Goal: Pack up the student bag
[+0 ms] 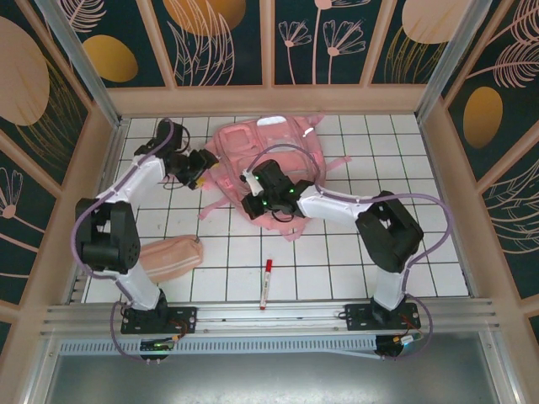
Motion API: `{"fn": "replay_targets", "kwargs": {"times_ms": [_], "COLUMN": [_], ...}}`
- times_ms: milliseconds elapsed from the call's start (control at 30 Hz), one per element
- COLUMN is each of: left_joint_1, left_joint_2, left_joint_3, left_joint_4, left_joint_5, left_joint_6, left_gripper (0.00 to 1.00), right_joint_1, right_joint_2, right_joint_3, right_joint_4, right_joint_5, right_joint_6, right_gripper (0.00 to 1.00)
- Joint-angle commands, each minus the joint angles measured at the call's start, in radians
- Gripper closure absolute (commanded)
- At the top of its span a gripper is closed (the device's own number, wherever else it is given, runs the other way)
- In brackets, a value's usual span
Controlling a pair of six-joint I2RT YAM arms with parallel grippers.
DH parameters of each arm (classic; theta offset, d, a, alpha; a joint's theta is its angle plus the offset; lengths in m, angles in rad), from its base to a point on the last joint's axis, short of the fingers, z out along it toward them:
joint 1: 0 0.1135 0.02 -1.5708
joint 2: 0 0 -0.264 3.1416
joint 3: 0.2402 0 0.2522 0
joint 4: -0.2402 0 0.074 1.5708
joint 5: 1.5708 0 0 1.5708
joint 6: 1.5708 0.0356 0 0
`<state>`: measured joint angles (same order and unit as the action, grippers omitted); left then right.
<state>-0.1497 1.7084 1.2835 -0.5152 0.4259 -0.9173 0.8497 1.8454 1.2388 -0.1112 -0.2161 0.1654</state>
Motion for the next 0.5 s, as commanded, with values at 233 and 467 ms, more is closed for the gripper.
{"fn": "replay_targets", "kwargs": {"times_ms": [233,467], "left_joint_1": [-0.151,-0.145], "left_joint_2": [-0.001,0.06], "left_joint_3": [-0.184,-0.035], "left_joint_4": [0.281,0.164], "left_joint_5": [-0.008,-0.191], "left_joint_6": [-0.276,-0.116], "left_gripper": [0.38,1.0], "right_joint_1": [0.041,0.036], "right_joint_2": [0.038,-0.033], "right_joint_3": [0.071,-0.04], "right_joint_4": [0.169,0.16], "right_joint_5": [-0.061,0.074], "right_joint_6": [0.018,0.125], "right_gripper": [1.0,1.0]}}
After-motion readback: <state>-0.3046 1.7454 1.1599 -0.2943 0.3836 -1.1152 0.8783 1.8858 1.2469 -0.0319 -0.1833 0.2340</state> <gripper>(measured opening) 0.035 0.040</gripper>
